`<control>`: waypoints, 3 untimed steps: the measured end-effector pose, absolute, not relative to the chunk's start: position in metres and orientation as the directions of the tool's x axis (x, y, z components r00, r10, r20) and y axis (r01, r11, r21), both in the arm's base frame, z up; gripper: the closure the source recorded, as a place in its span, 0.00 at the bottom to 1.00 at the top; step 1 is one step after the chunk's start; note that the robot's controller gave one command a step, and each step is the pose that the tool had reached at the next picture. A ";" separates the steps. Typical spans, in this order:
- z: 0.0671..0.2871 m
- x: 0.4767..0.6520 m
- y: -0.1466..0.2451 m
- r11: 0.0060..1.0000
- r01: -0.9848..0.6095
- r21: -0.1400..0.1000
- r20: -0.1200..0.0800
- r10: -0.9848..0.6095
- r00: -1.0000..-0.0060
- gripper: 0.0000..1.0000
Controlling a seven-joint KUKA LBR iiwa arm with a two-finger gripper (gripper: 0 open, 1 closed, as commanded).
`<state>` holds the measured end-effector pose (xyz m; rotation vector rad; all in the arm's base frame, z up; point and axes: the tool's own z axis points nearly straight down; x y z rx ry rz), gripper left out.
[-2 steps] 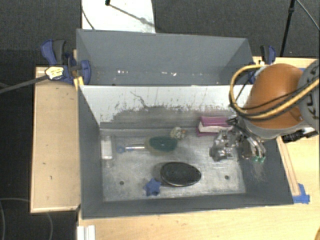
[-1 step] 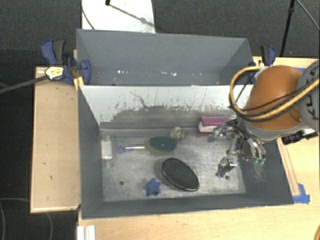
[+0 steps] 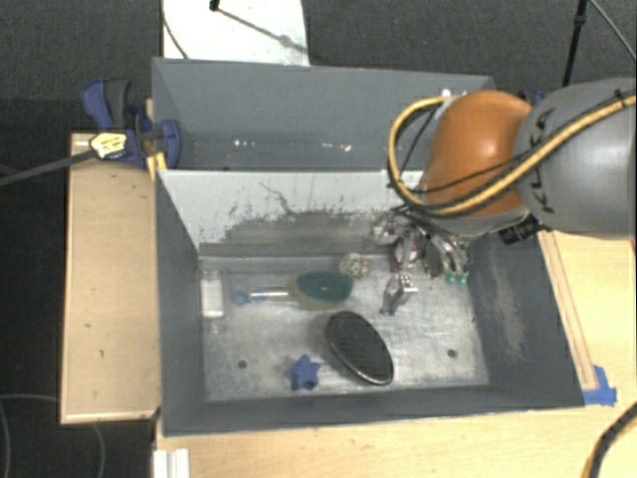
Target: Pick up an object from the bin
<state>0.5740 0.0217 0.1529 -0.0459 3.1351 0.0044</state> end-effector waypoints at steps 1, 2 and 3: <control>0.071 0.570 0.076 0.987 -0.161 0.001 -0.010 -0.161 -0.987 0.00; 0.075 0.593 0.019 0.958 -0.288 -0.002 -0.007 -0.288 -0.958 0.00; 0.196 0.580 0.028 0.921 -0.390 -0.003 -0.011 -0.390 -0.921 0.00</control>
Offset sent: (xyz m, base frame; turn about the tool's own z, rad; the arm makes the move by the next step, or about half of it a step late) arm -0.0066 0.0524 -0.0829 -0.1314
